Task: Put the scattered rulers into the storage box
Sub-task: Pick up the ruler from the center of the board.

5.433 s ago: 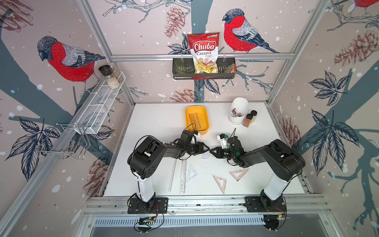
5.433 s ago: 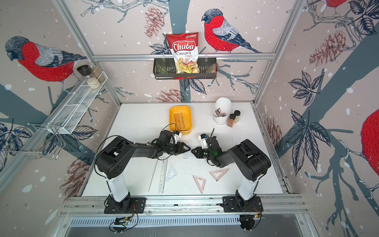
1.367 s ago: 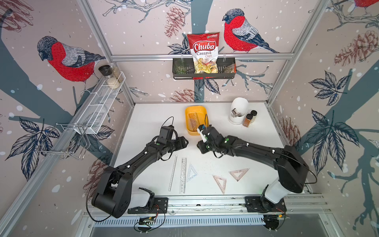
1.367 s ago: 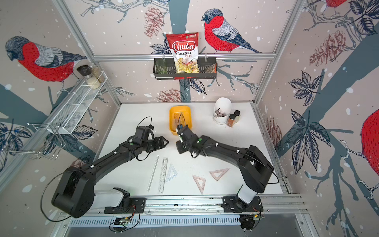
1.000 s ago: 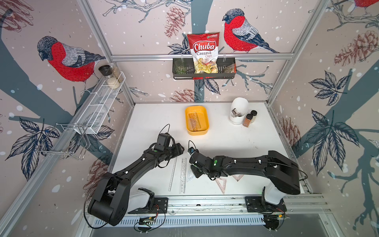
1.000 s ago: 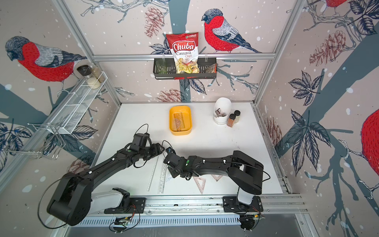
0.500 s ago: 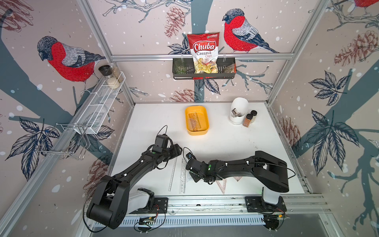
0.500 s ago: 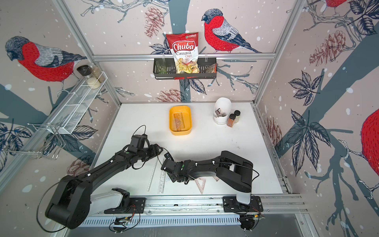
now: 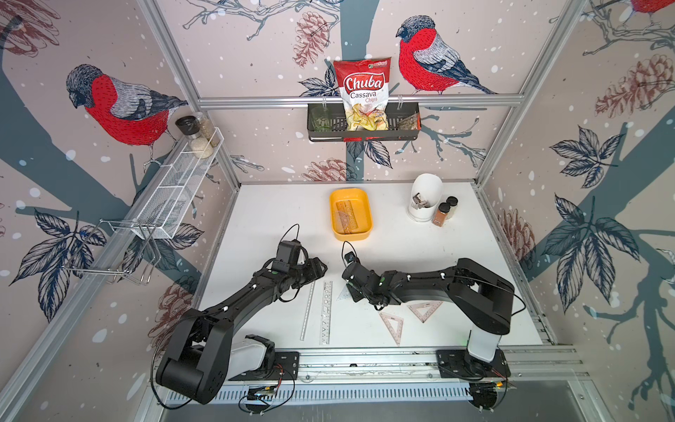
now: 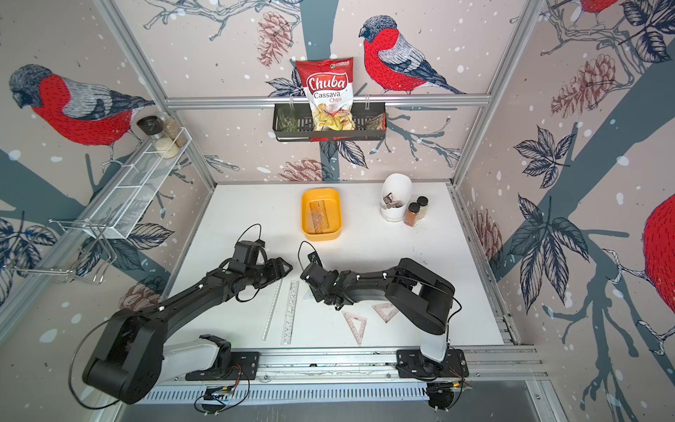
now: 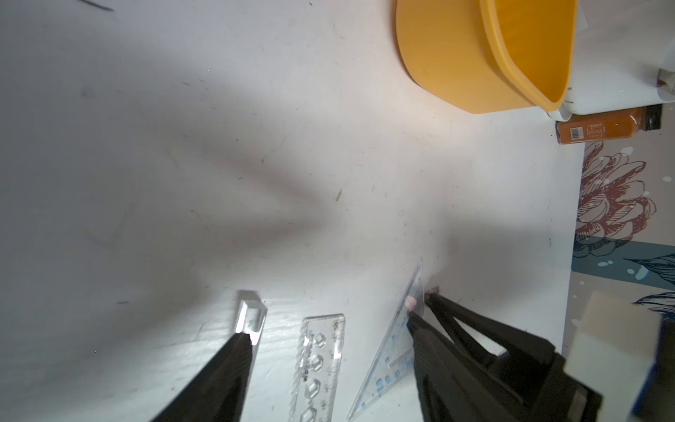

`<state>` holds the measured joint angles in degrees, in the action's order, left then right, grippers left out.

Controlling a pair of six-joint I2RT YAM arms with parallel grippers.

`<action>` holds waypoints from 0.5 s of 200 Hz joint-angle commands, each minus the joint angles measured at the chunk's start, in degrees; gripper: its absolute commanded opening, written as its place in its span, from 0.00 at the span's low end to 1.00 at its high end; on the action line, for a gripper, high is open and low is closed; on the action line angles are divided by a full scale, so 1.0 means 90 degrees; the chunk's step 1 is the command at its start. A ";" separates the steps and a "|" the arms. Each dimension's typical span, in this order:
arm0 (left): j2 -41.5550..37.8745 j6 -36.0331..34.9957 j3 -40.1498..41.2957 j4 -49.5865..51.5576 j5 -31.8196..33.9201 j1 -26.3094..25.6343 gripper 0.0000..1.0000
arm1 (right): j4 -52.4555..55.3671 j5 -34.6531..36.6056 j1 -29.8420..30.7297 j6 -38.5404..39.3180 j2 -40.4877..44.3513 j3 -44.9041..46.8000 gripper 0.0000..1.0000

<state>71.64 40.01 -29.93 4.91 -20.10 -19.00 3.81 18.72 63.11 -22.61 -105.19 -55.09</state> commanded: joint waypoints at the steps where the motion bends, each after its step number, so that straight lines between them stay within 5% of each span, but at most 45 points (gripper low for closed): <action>1: 0.0089 -0.0074 0.0032 -0.0402 -0.0372 -0.0164 0.74 | 0.0469 0.0040 -0.0271 0.0138 0.0083 0.0040 0.32; 58: 0.0003 -0.0148 0.0014 -0.0498 -0.0671 -0.0568 0.72 | -0.1134 -0.2621 -0.1131 -0.0833 0.1798 0.1158 0.36; 100: 0.0270 -0.0149 -0.0021 -0.0724 -0.0857 -0.0723 0.64 | -0.2494 -0.3789 -0.1824 -0.1320 0.1955 0.2111 0.22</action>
<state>72.69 39.92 -29.69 1.48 -26.22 -25.02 -8.82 -6.39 48.62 -30.55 -87.74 -38.87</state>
